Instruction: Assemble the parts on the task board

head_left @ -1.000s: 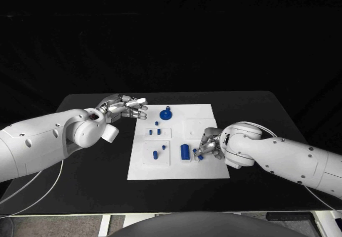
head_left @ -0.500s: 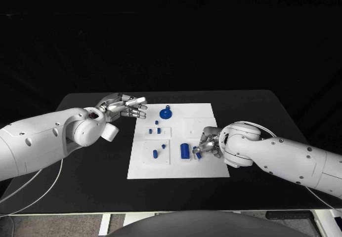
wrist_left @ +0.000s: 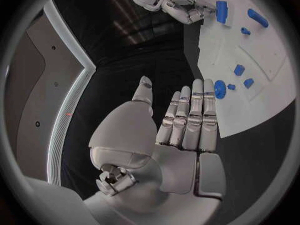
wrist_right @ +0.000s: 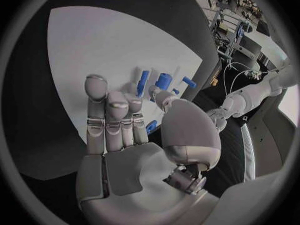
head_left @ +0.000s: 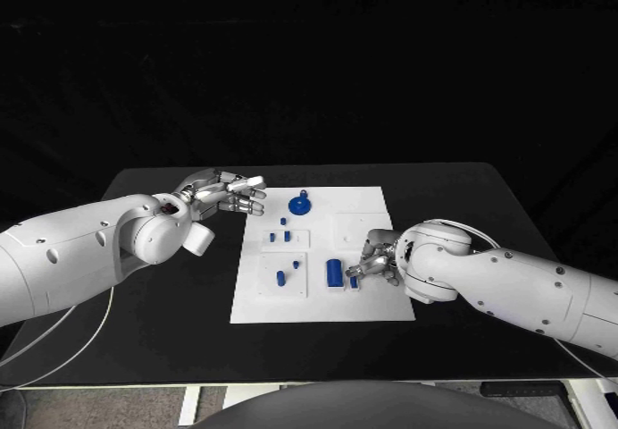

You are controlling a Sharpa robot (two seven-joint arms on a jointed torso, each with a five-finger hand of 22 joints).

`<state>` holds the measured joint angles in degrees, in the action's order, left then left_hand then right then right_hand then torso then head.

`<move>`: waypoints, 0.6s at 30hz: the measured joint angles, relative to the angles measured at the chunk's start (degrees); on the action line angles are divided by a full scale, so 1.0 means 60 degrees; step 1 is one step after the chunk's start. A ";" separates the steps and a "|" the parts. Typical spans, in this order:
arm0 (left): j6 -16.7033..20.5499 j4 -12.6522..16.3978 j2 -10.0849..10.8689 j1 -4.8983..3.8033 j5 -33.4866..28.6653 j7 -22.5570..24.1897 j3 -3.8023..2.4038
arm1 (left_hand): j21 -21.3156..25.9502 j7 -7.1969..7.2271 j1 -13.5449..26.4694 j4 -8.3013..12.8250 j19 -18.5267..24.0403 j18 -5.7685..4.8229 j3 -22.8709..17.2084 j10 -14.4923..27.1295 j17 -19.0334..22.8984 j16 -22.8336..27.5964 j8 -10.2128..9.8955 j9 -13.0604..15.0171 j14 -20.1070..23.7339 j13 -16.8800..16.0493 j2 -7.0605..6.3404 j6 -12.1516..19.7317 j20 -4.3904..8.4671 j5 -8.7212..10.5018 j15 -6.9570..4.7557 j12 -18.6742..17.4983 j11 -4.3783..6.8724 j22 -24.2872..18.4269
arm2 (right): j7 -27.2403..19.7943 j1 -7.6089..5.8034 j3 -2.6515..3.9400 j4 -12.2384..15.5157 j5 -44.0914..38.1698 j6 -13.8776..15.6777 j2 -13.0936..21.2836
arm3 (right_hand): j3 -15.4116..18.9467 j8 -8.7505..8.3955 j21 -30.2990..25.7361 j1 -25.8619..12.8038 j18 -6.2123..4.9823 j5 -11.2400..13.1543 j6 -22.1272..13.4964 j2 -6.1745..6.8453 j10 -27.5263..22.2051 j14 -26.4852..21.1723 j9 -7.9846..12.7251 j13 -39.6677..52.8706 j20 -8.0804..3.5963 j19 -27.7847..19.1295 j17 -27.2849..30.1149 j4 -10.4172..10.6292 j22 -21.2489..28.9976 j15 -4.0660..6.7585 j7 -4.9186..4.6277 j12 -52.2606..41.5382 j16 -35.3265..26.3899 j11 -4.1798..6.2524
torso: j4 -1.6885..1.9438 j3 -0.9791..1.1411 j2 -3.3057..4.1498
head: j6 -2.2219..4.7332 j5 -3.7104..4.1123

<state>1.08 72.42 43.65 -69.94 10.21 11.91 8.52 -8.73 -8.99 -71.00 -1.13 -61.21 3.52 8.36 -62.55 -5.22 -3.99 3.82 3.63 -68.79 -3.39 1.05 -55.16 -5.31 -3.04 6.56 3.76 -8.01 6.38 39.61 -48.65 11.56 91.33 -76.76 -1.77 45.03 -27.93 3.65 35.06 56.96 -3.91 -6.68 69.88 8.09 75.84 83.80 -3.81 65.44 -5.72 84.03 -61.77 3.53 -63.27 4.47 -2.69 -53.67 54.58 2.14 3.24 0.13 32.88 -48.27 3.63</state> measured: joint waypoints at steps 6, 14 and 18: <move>0.0000 -0.0003 0.0001 0.0000 0.0010 -0.0046 0.0001 | 0.0000 0.0000 0.0000 0.0000 0.0000 0.0000 0.0000 0.0000 -0.0001 0.0000 0.0000 0.0000 0.0000 0.0000 0.0000 0.0000 0.0000 0.0000 0.0000 0.0000 0.0000 0.0000 | 0.0000 0.0006 -0.0007 0.0064 -0.0005 -0.0011 0.0014 | 0.0056 -0.0069 0.0000 0.0050 0.0000 0.0190 0.0013 0.0050 -0.0001 0.0000 0.0021 0.0000 0.0000 0.0000 0.0000 0.0182 0.0013 0.0000 -0.0013 0.0000 0.0000 -0.0001 | 0.0005 0.0001 0.0000 | 0.0007 -0.0002; 0.0001 -0.0011 0.0004 0.0000 0.0018 -0.0094 0.0002 | 0.0000 0.0000 0.0000 0.0000 0.0000 0.0000 0.0000 0.0000 -0.0001 0.0000 0.0000 0.0000 0.0000 0.0000 0.0000 0.0000 0.0000 0.0000 0.0000 0.0000 0.0000 0.0001 | -0.0021 0.0016 -0.0013 0.0129 -0.0001 -0.0034 0.0048 | 0.0120 -0.0034 0.0000 0.0037 0.0001 0.0302 0.0013 0.0138 -0.0001 0.0000 0.0001 -0.0011 0.0000 0.0000 -0.0001 0.0296 0.0024 0.0000 -0.0013 0.0000 0.0000 -0.0001 | 0.0006 0.0004 0.0001 | -0.0006 -0.0020; 0.0002 -0.0011 0.0006 0.0000 0.0025 -0.0112 0.0003 | 0.0000 0.0000 -0.0001 0.0000 0.0000 0.0000 0.0000 0.0000 -0.0001 0.0000 0.0000 -0.0001 0.0000 0.0000 0.0001 0.0000 0.0000 0.0000 0.0000 0.0000 0.0000 0.0001 | -0.0040 0.0017 -0.0014 0.0131 0.0001 -0.0039 0.0062 | 0.0120 -0.0034 0.0000 0.0076 0.0000 0.0302 0.0013 0.0176 -0.0001 0.0000 0.0000 -0.0020 0.0000 0.0000 0.0017 0.0296 0.0032 -0.0001 -0.0013 0.0000 0.0000 -0.0001 | 0.0005 0.0006 0.0001 | 0.0009 -0.0017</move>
<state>1.09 72.35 43.69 -69.94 10.36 11.24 8.54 -8.73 -8.99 -71.00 -1.13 -61.21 3.52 8.37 -62.55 -5.23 -3.99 3.82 3.63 -68.79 -3.39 1.05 -55.16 -5.31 -3.04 6.56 3.76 -8.01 6.39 39.37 -48.55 11.48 92.12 -76.75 -2.01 45.40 -27.21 3.44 35.06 57.41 -3.91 -4.87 69.96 9.14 75.84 83.79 -3.81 65.32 -5.72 84.03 -61.67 5.30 -63.08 4.47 -2.77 -53.67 54.58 2.13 3.27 0.17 32.88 -48.22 3.52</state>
